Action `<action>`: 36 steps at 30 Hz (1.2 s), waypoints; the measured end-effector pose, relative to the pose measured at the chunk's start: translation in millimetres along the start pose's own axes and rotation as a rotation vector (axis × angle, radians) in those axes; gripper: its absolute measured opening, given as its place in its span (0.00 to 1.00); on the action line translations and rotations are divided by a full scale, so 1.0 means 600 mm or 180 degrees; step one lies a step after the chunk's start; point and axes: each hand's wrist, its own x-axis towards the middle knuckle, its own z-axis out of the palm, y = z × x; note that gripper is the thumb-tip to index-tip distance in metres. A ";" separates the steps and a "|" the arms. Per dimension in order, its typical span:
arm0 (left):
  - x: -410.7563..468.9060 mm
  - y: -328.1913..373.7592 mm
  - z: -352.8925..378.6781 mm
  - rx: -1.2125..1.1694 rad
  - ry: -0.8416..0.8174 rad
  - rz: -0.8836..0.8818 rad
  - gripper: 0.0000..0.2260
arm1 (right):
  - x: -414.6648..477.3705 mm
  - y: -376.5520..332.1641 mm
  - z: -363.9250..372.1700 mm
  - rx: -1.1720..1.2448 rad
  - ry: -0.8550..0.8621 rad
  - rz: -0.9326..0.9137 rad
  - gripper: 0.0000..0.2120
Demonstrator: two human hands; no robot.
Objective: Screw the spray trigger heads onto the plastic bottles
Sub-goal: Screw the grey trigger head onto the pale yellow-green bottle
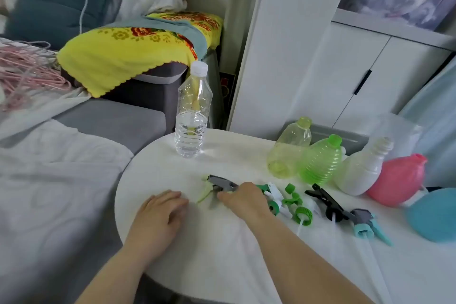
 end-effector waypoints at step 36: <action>0.205 0.287 0.074 -0.1229 -0.0094 0.0238 0.33 | -0.019 0.277 -0.297 0.4219 0.1315 -0.0537 0.06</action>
